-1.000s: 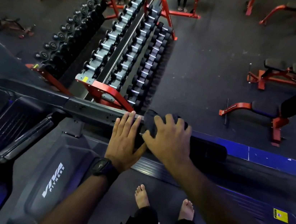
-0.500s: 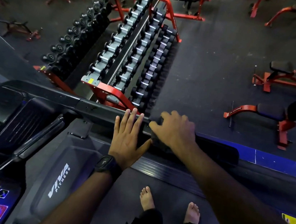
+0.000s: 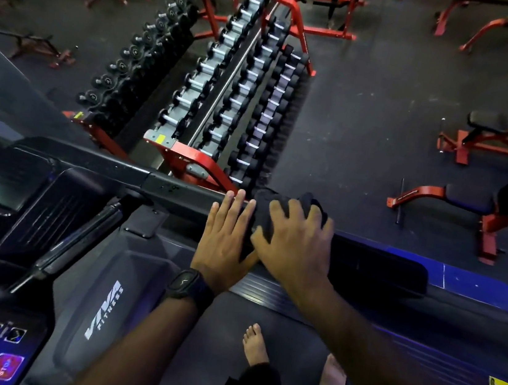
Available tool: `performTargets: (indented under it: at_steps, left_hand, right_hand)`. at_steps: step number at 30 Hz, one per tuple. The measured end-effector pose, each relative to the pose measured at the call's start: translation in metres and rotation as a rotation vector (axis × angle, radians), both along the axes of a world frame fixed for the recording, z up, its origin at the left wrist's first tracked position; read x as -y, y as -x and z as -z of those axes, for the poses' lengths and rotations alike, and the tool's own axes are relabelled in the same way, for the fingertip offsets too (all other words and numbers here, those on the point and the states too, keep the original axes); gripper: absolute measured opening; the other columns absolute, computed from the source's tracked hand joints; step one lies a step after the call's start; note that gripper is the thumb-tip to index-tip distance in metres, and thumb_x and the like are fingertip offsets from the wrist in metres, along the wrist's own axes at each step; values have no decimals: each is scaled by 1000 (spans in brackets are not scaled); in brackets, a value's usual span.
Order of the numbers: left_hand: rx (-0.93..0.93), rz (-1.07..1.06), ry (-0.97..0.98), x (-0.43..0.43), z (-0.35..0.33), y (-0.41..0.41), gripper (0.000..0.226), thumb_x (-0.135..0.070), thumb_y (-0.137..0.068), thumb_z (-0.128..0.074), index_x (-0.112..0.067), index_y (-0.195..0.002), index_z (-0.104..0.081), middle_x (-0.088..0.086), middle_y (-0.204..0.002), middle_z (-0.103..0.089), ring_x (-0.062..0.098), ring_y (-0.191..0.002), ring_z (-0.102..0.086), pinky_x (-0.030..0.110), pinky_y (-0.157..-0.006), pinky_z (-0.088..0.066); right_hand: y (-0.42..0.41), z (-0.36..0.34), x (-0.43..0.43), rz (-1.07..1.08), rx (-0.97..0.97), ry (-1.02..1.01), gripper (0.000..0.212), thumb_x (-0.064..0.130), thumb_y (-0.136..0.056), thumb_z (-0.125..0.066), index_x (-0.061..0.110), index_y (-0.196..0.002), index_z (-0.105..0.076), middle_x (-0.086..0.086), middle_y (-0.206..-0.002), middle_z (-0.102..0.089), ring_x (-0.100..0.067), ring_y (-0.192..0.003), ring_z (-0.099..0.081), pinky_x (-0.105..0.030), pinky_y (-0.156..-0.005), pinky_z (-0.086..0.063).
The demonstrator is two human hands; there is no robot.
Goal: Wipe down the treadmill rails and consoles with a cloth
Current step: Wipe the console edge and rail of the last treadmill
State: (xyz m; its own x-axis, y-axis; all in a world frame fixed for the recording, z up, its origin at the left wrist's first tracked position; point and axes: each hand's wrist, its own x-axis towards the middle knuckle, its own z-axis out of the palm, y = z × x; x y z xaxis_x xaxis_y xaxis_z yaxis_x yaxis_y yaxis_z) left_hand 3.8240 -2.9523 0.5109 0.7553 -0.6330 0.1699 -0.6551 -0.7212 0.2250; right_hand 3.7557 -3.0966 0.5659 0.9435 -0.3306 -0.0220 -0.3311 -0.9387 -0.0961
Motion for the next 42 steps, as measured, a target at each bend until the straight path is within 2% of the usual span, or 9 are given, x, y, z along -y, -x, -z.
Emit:
performTargets:
  at_steps: [5, 10, 15, 20, 25, 29, 34, 39, 42]
  left_hand:
    - [7, -27, 32, -8, -1, -5, 81, -54, -93, -49, -10, -156, -23, 12, -166, -13, 26, -154, -1, 42, -125, 3]
    - [-20, 18, 36, -16, 1, -11, 85, -51, -90, -51, -12, -157, -15, 12, -166, -9, 25, -154, 2, 46, -124, -4]
    - [-14, -8, 40, -19, -1, -15, 79, -50, -92, -50, -10, -156, -24, 12, -166, -14, 25, -154, -1, 40, -124, 3]
    - [-19, -33, -56, -26, -1, -20, 86, -59, -90, -45, -15, -158, -14, 9, -167, -7, 23, -154, 4, 39, -123, 13]
    - [1, -50, -44, -26, -2, -21, 81, -54, -89, -49, -16, -155, -25, 10, -165, -19, 26, -154, -7, 42, -124, 6]
    - [-13, -51, -12, -25, -4, -18, 82, -58, -86, -48, -13, -153, -30, 11, -162, -26, 27, -153, -12, 48, -124, -3]
    - [6, -93, -11, -27, -9, -24, 85, -59, -80, -52, -17, -151, -30, 12, -160, -30, 27, -152, -14, 48, -124, -1]
    - [-11, -82, 1, -38, -5, -32, 94, -63, -77, -54, -16, -153, -25, 12, -162, -25, 27, -152, -11, 53, -122, -9]
    - [1, -83, 3, -39, -5, -36, 91, -61, -79, -55, -13, -152, -29, 13, -162, -25, 27, -152, -12, 48, -123, -5]
  right_hand:
    - [-51, -8, 18, 49, -157, -267, 59, 67, -92, -36, 24, -122, -64, -7, -118, -63, -34, -107, -60, -44, -85, -48]
    - [-12, -3, -14, -14, 1, 49, 63, 64, -86, -39, 22, -127, -63, -7, -118, -64, -35, -101, -57, -49, -85, -45]
    - [-69, -12, 6, 41, -190, -316, 59, 67, -93, -35, 24, -122, -65, -8, -121, -65, -34, -109, -61, -42, -86, -47]
    - [-31, -4, -26, 8, 25, 10, 65, 64, -84, -32, 24, -122, -66, -5, -113, -65, -32, -97, -59, -46, -82, -46]
    - [-70, -10, -5, -4, -143, -277, 59, 68, -91, -35, 25, -121, -63, -5, -118, -63, -32, -106, -58, -46, -88, -49]
    - [-44, -8, -24, -58, 21, -22, 58, 62, -86, -39, 22, -116, -68, -5, -109, -65, -33, -95, -59, -44, -79, -44]
    - [-80, -13, -9, -46, -154, -269, 57, 66, -92, -35, 24, -120, -62, -6, -120, -61, -34, -108, -57, -48, -88, -45]
    - [-47, -6, -35, -135, -7, -20, 64, 61, -84, -33, 20, -123, -65, -7, -112, -65, -35, -96, -58, -46, -80, -43]
    - [-78, -14, -25, -95, -108, -216, 57, 63, -91, -36, 23, -124, -61, -7, -121, -61, -35, -108, -57, -47, -86, -44]
